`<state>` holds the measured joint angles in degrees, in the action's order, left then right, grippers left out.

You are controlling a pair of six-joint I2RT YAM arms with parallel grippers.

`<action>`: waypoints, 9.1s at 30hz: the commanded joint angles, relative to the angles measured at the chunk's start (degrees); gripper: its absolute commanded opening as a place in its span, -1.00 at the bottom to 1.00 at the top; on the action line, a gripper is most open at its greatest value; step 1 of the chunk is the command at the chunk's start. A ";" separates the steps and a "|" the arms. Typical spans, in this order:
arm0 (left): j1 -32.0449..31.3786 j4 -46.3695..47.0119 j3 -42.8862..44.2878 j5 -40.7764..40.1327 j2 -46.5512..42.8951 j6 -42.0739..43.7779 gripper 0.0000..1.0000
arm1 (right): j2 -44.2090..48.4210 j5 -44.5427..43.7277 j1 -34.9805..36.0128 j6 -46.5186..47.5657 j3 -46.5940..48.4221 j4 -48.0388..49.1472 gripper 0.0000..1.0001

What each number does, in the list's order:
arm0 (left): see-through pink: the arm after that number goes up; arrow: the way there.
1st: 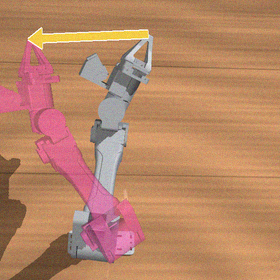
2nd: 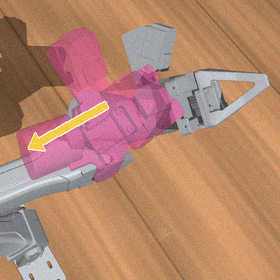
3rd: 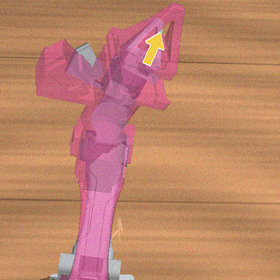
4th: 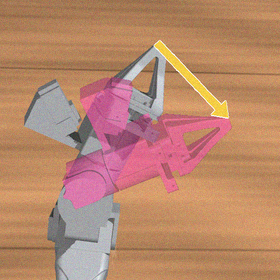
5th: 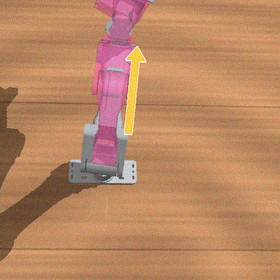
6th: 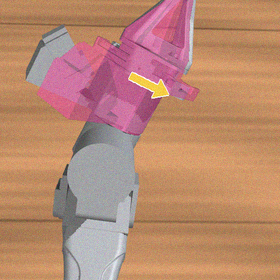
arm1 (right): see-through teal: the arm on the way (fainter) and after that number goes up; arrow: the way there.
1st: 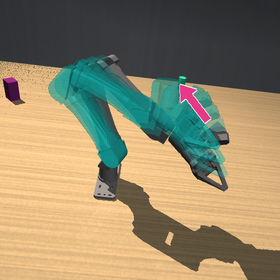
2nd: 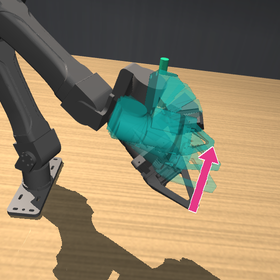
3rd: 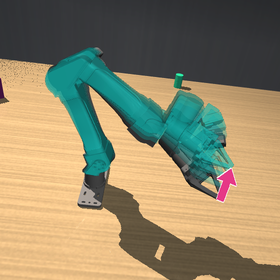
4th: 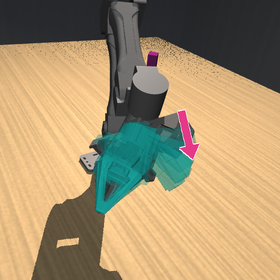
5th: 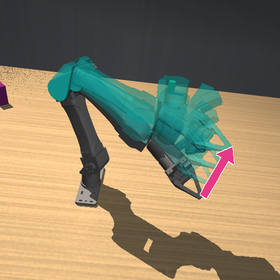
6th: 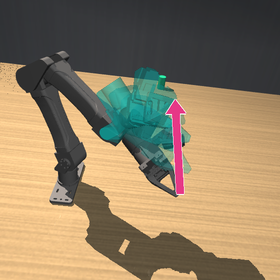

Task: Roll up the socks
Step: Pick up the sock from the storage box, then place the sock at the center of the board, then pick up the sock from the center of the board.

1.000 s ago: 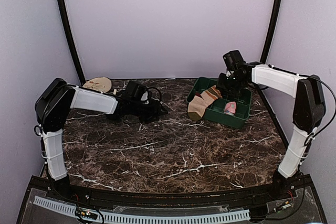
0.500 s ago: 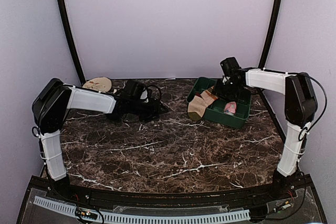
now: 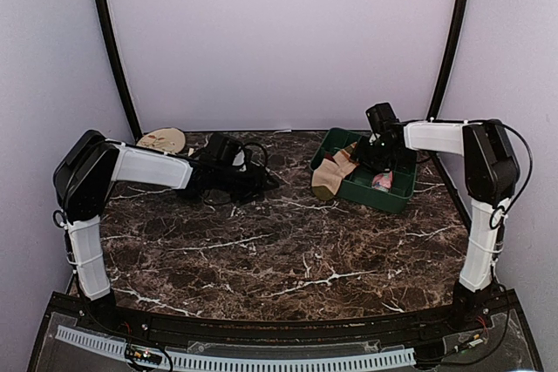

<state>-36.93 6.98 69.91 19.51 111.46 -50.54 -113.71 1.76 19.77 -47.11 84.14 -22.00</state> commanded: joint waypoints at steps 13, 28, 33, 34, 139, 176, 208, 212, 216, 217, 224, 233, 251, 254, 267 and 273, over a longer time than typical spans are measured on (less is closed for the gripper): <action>-0.20 -1.39 1.72 0.65 0.00 1.97 0.22 | -2.64 1.37 -1.12 -2.55 0.64 4.78 -0.48; -0.25 -1.09 1.99 0.71 0.26 1.43 0.22 | 0.87 0.79 -1.09 -1.14 -0.41 4.08 -0.91; -0.25 -1.10 1.65 0.36 -0.50 1.15 0.22 | 2.52 -0.10 -1.11 -0.23 -0.89 3.72 -0.93; -0.25 -1.09 1.56 0.23 -0.72 1.17 0.22 | 2.79 -0.21 -1.13 0.01 -0.90 3.65 -0.94; -0.29 -29.03 -25.69 -26.51 -55.60 -10.16 0.41 | 8.13 -25.17 61.62 38.59 0.97 -1.18 -0.08; -8.07 -23.20 -24.05 -1.00 -31.14 -2.22 0.46 | 16.91 3.70 50.69 0.10 -28.76 24.85 0.02; -5.90 -20.46 -28.95 1.31 -32.81 -3.18 0.43 | 2.51 19.37 42.10 9.94 -19.58 29.84 0.05; -5.63 -20.28 -28.95 1.48 -32.41 -3.19 0.43 | 1.45 21.50 41.51 11.17 -18.51 29.41 0.05; -5.28 -20.09 -28.89 1.74 -32.19 -3.19 0.43 | 0.36 23.21 41.23 11.85 -18.49 28.95 0.03; -5.24 -20.17 -28.87 1.80 -32.18 -3.12 0.42 | 0.15 23.61 41.16 11.95 -18.51 28.89 0.02; -4.44 -20.08 -28.95 2.17 -32.02 -2.90 0.43 | -1.24 26.33 40.49 12.45 -16.48 29.41 -0.11; -3.64 -20.19 -28.92 2.54 -31.83 -2.36 0.43 | -1.87 27.84 39.93 12.40 -16.11 29.68 -0.80; -2.72 -19.11 -30.79 1.87 -34.58 -2.73 0.43 | 4.02 24.71 39.91 13.37 -14.79 25.44 -1.00; -2.64 -18.77 -30.80 1.55 -34.99 -2.75 0.42 | 5.98 23.07 39.91 12.88 -13.94 23.59 -1.00; -2.62 -17.00 -28.70 2.75 -32.97 -2.04 0.42 | 13.34 15.31 40.12 9.05 -17.95 16.28 -1.00; -2.62 -15.88 -27.97 3.66 -31.22 -1.72 0.42 | 17.44 13.14 40.54 6.42 -22.28 17.17 -1.00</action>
<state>-39.94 -9.96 40.23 22.09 79.22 -53.52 -99.94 17.58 59.99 -38.28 63.53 -5.21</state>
